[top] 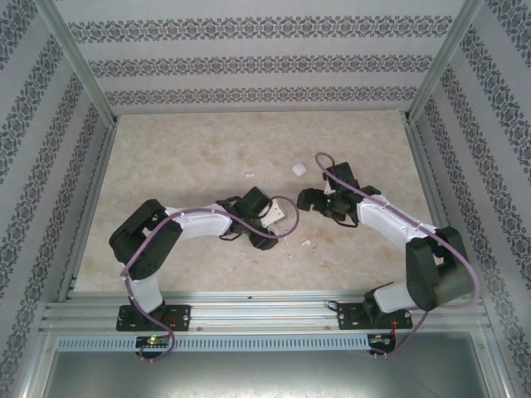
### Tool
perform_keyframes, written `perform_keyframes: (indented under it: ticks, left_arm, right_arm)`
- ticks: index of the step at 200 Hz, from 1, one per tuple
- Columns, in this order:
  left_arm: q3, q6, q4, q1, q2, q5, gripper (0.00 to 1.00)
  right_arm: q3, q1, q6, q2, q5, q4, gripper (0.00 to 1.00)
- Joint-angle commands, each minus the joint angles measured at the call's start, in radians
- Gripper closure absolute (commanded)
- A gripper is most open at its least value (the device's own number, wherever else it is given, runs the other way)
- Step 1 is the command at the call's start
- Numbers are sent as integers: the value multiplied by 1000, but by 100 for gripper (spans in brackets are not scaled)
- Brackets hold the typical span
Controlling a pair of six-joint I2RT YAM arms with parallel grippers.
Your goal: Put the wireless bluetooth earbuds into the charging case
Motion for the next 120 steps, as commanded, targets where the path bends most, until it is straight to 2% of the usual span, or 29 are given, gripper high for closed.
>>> perform_keyframes:
  ticks: [1,61,120]
  left_arm:
    - [-4,34,45,-14,43,98,41]
    - [-80,33,139,-11,-3,107,54]
    - [-137,9,204,16,-75,113,60]
  right_arm:
    - [-21,-8,11,-22,-33,14,10]
    - [-38,-9,48,-19,-133,65,18]
    - [-71,-5,116,-14,-258,139,22]
